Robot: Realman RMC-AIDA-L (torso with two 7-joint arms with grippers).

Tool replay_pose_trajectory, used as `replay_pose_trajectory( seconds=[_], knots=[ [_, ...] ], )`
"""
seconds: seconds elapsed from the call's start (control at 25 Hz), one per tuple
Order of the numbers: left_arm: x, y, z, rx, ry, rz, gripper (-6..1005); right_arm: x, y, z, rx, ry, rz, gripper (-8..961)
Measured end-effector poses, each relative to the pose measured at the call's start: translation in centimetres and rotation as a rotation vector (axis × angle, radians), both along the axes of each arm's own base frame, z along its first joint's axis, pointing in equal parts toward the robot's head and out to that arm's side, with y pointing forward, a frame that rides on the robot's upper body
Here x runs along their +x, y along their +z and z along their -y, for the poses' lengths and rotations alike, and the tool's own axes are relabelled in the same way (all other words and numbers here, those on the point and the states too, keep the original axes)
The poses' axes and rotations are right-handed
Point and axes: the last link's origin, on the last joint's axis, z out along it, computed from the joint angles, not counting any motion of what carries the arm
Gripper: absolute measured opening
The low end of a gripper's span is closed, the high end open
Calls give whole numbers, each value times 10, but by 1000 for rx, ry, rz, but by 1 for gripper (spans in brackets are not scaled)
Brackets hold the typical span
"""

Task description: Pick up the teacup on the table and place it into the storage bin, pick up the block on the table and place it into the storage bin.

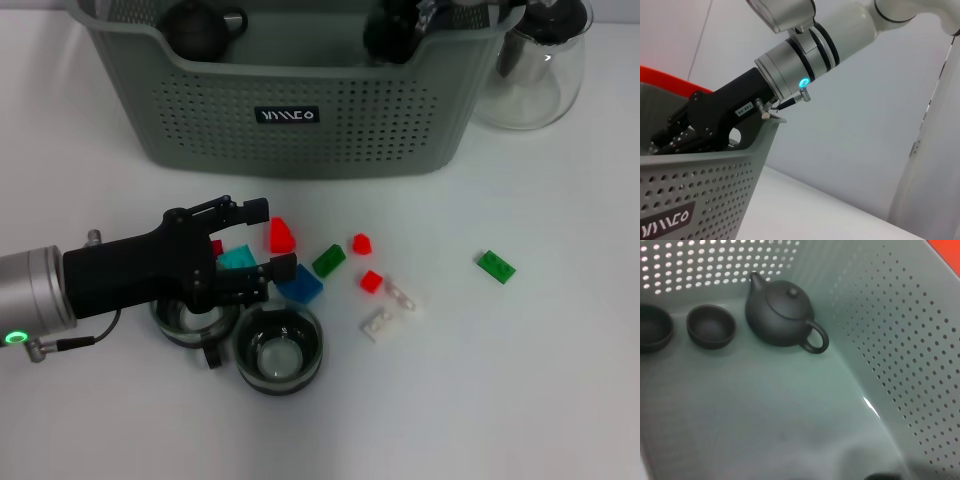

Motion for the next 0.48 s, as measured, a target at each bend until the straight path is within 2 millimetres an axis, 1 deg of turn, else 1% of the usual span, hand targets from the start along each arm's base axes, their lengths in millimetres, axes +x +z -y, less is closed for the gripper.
replay_pose_trajectory(
  seconds=[0.04,0.24,0.36,0.4,0.44,0.48],
  knots=[
    [0,0,0,0,1,0,875,0,0,0,-1,2,2,232],
    [-1,0,0,-1,2,1,875,-3,1,0,-1,9,1,467],
    [-1,1,1,-1,3,1,874,-10,7,0,5,23,-20,504],
    [-2,2,2,-3,4,2,874,-20,16,0,13,40,-56,517],
    [-2,2,2,-3,4,2,874,-24,20,2,15,47,-81,529],
    [-2,2,2,-3,4,2,874,-24,20,2,15,47,-81,541]
  ],
)
